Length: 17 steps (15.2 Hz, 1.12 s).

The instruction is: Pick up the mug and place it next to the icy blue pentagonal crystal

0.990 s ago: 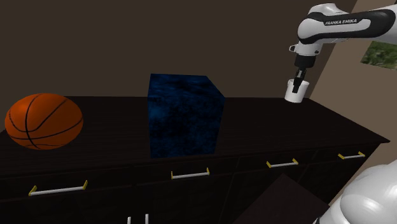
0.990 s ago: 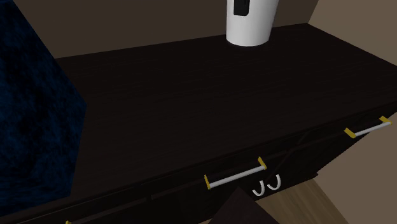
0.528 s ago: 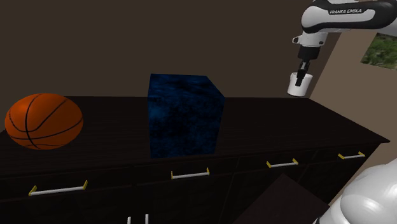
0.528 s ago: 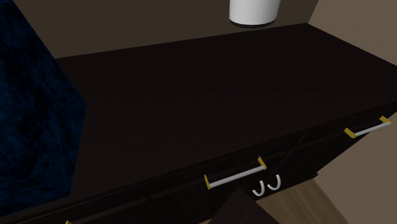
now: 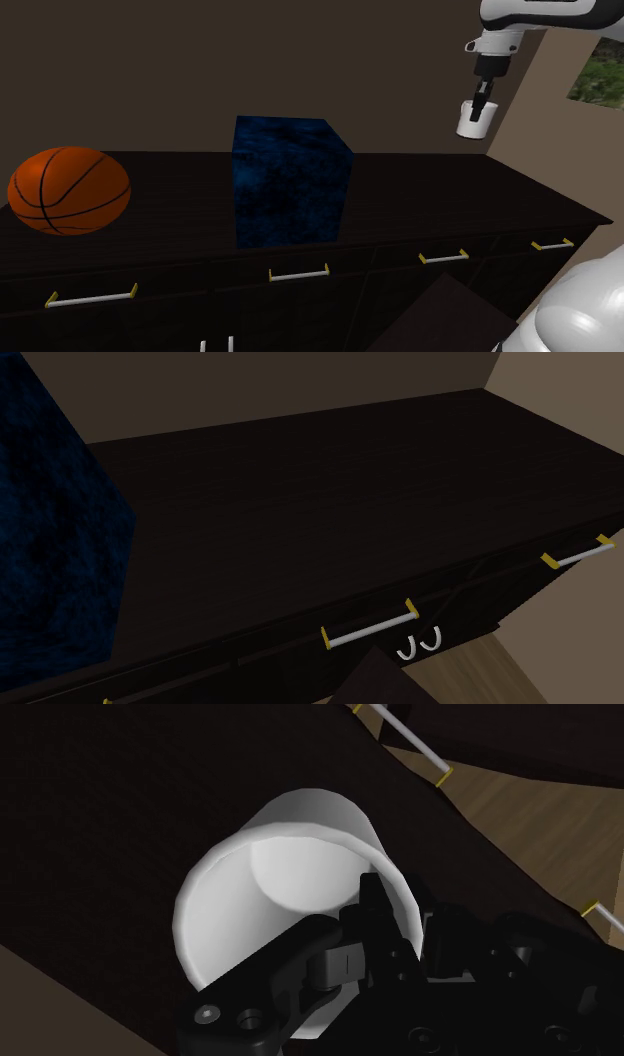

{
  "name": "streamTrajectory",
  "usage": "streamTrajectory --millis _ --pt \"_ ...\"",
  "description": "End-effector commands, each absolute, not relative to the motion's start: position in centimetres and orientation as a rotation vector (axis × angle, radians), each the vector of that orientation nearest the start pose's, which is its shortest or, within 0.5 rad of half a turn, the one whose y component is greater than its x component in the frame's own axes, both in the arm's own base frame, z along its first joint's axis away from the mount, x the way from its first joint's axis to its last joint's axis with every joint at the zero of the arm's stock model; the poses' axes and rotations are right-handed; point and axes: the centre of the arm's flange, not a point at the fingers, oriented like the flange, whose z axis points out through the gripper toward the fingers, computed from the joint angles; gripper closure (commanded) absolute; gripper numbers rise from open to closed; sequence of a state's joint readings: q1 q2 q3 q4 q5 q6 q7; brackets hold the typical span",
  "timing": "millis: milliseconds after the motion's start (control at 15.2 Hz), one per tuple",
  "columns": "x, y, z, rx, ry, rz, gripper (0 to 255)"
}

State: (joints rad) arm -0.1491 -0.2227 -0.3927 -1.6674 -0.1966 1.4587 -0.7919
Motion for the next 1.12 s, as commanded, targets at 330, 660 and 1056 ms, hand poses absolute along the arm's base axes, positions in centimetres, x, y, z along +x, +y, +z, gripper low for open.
streamTrajectory --millis 330,660,1056 --pt "38.4 -28.6 71.3 -3.202 -0.382 0.114 255" --pt "40.6 -25.3 72.0 -3.202 -0.382 0.114 255" --pt "44.9 -18.7 72.1 -3.202 -0.382 0.114 255"
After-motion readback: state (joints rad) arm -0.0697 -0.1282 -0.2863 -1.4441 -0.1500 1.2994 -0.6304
